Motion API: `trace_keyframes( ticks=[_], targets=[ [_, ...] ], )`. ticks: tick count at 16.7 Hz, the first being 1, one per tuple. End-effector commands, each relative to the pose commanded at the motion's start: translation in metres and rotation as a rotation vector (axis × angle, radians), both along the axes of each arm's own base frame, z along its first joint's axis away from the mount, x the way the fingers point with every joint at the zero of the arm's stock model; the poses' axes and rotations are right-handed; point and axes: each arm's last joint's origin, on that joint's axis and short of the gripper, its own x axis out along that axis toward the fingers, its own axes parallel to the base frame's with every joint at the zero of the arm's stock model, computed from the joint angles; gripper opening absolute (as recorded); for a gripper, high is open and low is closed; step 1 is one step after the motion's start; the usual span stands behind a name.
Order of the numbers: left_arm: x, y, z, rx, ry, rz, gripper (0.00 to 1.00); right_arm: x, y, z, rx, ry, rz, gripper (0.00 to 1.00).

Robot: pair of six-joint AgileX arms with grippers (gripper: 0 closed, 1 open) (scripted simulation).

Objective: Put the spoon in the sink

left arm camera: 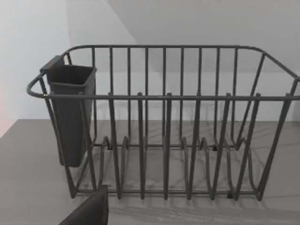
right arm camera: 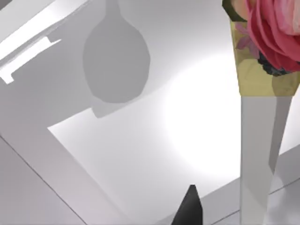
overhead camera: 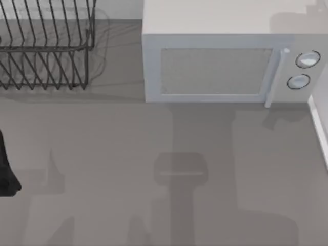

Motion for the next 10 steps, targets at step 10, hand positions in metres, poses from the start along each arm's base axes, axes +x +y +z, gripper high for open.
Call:
trace_keyframes(
  ticks=[10],
  targets=[
    [0.0, 0.0, 0.0, 0.0, 0.0, 0.0, 1.0, 0.012, 0.003, -0.015, -0.004, -0.02, -0.03, 0.0]
  ],
)
